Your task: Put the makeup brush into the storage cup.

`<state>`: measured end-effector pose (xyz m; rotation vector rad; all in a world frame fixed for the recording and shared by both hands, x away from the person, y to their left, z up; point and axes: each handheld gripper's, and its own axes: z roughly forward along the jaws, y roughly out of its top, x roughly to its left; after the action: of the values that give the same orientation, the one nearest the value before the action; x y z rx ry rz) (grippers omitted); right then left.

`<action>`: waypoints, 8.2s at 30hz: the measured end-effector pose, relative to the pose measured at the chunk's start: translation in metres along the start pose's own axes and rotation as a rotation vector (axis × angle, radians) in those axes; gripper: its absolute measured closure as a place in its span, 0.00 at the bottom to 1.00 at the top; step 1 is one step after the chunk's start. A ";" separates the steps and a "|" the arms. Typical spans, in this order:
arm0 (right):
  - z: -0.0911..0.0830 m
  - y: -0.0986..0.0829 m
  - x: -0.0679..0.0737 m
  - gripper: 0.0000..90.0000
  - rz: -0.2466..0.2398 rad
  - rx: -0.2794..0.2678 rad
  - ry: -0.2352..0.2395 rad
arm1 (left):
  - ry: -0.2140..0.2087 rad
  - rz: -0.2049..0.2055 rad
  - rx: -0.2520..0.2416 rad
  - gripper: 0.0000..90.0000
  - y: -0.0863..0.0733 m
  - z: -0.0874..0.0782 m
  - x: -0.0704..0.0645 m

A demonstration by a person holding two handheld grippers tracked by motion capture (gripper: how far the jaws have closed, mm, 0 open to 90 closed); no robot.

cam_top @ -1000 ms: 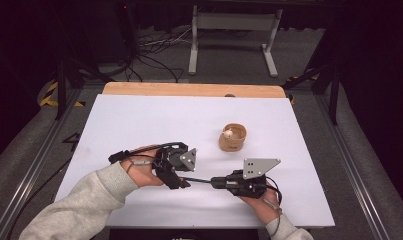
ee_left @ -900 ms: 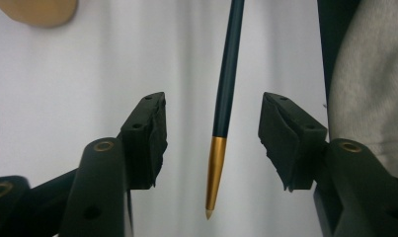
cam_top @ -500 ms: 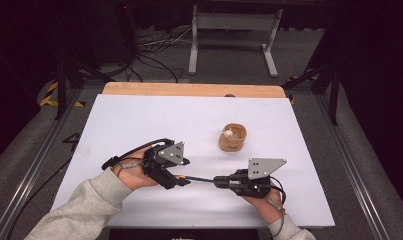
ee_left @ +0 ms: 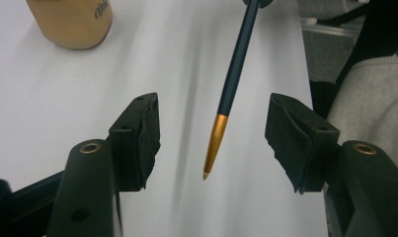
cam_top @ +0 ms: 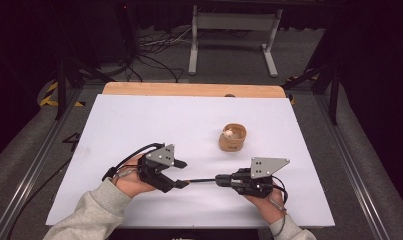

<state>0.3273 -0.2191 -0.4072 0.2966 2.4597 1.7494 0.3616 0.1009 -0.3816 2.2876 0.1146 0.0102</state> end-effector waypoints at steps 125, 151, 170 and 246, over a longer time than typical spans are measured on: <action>0.060 0.082 -0.009 0.70 -0.138 0.694 0.082 | -0.025 0.060 0.133 0.94 -0.019 0.019 -0.004; 0.100 0.079 -0.009 0.75 -0.157 0.865 0.148 | -0.029 0.073 0.152 0.94 -0.015 0.024 -0.003; 0.109 0.071 -0.010 0.92 -0.159 0.923 0.190 | -0.051 0.075 0.156 0.94 -0.013 0.027 -0.005; 0.011 0.079 -0.049 0.93 0.076 0.010 -0.302 | 0.352 -0.270 -0.339 0.00 -0.115 -0.054 0.006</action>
<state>0.3850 -0.1950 -0.3377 0.6140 2.2682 1.5841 0.3562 0.2176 -0.4328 1.8969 0.5609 0.2726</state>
